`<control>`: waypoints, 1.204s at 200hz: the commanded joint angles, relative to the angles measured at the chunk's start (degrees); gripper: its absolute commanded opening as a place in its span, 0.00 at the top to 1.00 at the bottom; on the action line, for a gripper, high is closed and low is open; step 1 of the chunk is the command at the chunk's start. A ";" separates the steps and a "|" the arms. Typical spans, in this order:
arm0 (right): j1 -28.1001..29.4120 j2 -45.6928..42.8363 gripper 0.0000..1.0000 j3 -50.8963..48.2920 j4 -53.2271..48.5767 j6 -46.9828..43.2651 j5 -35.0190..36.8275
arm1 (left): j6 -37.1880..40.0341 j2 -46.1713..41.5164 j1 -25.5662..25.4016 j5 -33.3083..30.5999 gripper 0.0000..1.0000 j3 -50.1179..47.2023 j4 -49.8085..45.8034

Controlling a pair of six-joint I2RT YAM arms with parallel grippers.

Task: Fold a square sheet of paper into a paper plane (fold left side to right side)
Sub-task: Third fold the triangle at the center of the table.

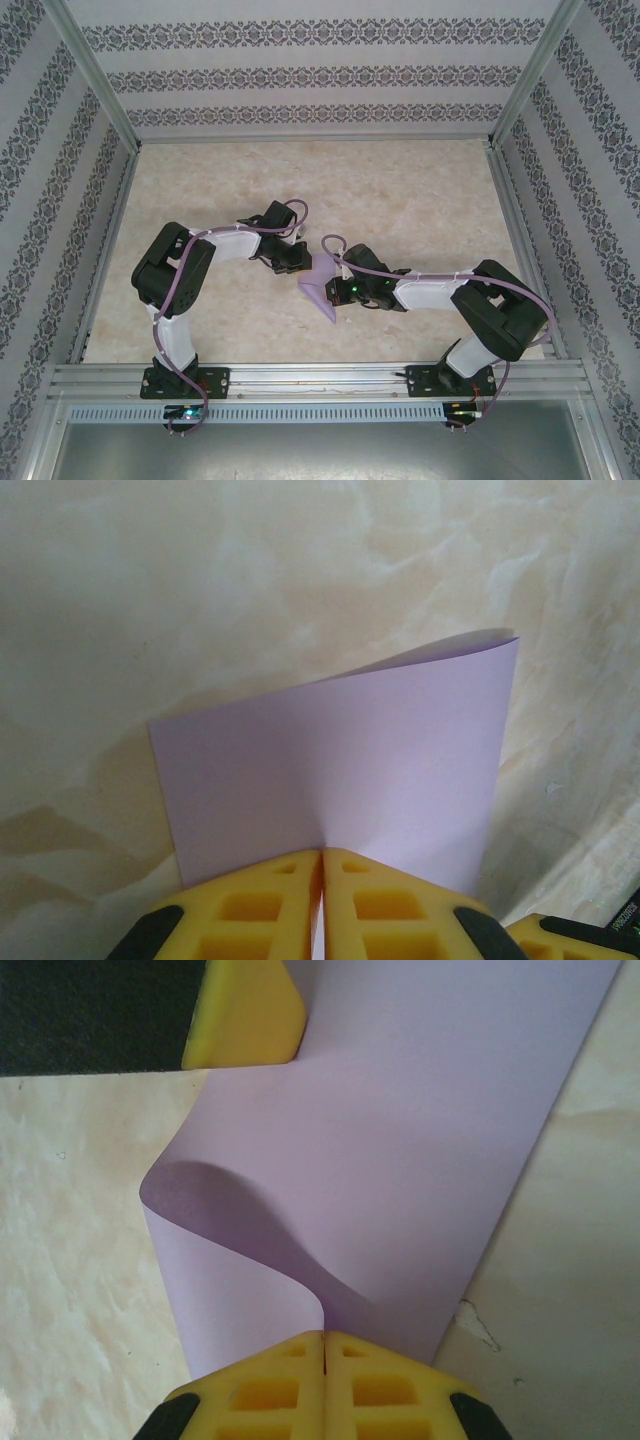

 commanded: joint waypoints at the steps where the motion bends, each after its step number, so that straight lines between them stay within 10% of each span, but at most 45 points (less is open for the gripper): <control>1: -0.41 -1.43 1.00 0.51 -1.18 -1.25 1.53 | -0.26 1.89 -1.28 -5.01 0.88 -1.73 -4.41; 241: 0.57 2.72 1.00 1.13 -2.32 -1.56 2.59 | -0.40 1.56 -1.37 -5.09 0.87 -1.17 -4.62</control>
